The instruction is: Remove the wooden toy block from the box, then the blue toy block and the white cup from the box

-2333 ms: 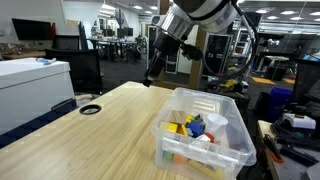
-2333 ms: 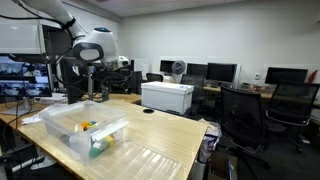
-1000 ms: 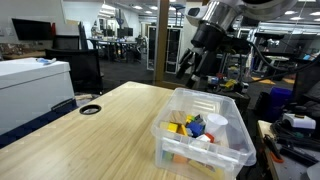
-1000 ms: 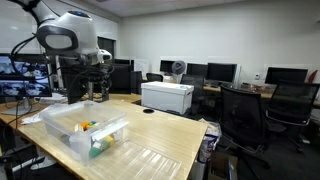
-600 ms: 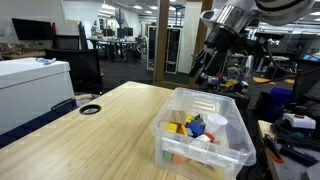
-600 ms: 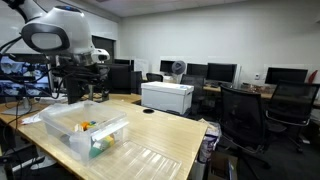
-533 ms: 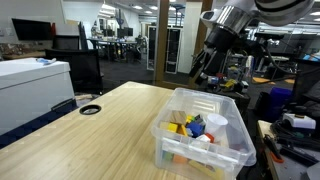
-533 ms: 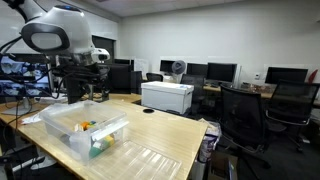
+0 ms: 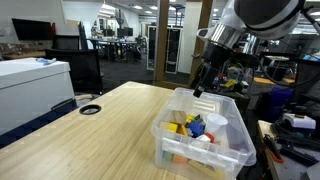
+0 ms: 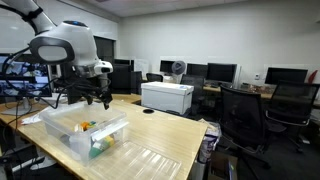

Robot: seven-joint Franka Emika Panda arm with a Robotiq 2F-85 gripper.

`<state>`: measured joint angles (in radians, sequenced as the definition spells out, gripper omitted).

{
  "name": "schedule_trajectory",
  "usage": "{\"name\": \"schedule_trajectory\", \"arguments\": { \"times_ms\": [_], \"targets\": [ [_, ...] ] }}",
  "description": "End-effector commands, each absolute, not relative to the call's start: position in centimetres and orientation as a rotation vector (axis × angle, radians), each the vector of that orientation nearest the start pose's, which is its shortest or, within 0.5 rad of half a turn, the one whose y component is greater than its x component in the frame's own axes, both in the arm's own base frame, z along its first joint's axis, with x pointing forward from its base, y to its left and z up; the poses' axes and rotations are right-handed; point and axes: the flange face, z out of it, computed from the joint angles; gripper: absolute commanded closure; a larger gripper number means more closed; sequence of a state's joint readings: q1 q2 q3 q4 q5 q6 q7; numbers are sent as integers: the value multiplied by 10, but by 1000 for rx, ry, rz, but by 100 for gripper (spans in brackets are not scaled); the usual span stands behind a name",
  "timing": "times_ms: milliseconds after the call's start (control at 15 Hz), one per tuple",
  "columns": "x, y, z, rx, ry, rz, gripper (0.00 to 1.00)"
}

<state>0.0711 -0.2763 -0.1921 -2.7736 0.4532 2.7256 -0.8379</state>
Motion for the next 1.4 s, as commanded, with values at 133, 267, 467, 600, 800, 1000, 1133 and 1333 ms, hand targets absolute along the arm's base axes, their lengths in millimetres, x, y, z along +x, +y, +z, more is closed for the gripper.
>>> {"name": "schedule_trajectory", "arguments": {
  "times_ms": [133, 267, 467, 600, 800, 1000, 1133, 1333],
  "targets": [
    [412, -61, 288, -2959, -495, -435, 0],
    [426, -61, 278, -2967, -511, -441, 0],
    [439, -57, 266, -2975, -532, -445, 0],
    [448, -56, 239, -2991, -574, -370, 0],
    [447, -56, 230, -2987, -553, -308, 0],
    [458, -57, 200, -2995, -551, -246, 0],
    [460, -55, 158, -2987, -540, -134, 0],
    [477, -42, 137, -2969, -593, -108, 0]
  ]
}}
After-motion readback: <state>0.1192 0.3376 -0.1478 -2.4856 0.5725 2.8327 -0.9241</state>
